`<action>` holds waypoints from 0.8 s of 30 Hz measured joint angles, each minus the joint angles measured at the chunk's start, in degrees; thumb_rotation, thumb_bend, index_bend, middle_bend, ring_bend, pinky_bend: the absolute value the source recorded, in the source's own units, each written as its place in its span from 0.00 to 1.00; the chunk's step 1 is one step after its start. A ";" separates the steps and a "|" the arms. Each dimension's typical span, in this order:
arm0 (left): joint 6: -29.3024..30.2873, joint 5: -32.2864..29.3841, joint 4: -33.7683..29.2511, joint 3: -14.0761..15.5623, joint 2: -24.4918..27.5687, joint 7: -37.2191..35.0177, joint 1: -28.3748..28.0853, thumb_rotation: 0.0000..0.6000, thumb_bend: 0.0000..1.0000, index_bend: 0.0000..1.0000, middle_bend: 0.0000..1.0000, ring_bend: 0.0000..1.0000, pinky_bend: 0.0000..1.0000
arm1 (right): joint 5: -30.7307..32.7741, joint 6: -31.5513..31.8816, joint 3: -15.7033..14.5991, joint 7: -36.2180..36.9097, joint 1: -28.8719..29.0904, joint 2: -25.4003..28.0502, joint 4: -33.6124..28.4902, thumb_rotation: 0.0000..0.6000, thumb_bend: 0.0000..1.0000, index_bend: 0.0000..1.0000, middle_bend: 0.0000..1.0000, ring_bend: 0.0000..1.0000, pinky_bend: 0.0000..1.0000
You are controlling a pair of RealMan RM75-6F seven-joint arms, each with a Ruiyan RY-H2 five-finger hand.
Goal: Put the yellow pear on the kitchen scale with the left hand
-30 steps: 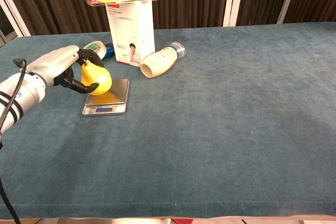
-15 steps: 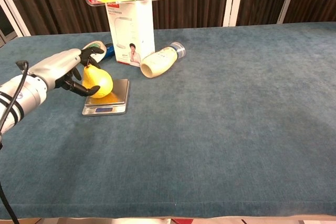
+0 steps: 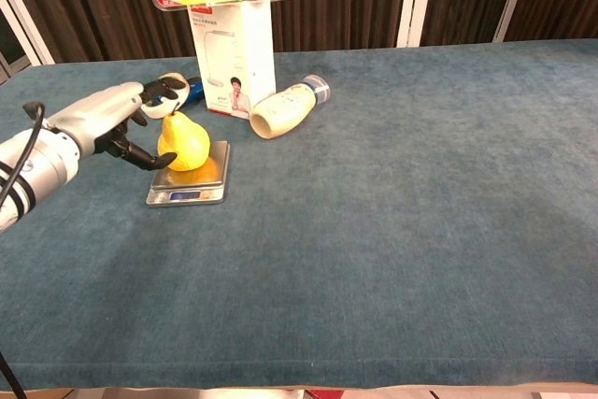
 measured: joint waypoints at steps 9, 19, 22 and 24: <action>9.00 7.78 -6.96 1.89 7.45 -4.37 4.99 1.00 0.32 0.00 0.00 0.01 0.15 | 0.33 0.79 -0.10 -0.56 -0.73 0.56 -0.17 1.00 0.16 0.00 0.00 0.00 0.01; 27.52 23.22 -6.92 15.12 21.00 -21.88 22.38 1.00 0.33 0.00 0.00 0.00 0.03 | 3.68 1.57 1.33 -6.31 -2.00 -0.15 -1.48 1.00 0.16 0.00 0.00 0.00 0.00; 32.24 25.82 -3.53 16.95 22.22 -26.27 26.08 1.00 0.34 0.00 0.00 0.00 0.03 | 4.50 0.87 1.58 -8.46 -2.07 -0.57 -2.03 1.00 0.16 0.00 0.00 0.00 0.00; 33.13 27.21 -1.80 17.51 22.90 -28.05 27.15 1.00 0.34 0.00 0.00 0.00 0.03 | 4.76 0.40 1.63 -9.61 -2.07 -0.75 -2.43 1.00 0.16 0.00 0.00 0.00 0.00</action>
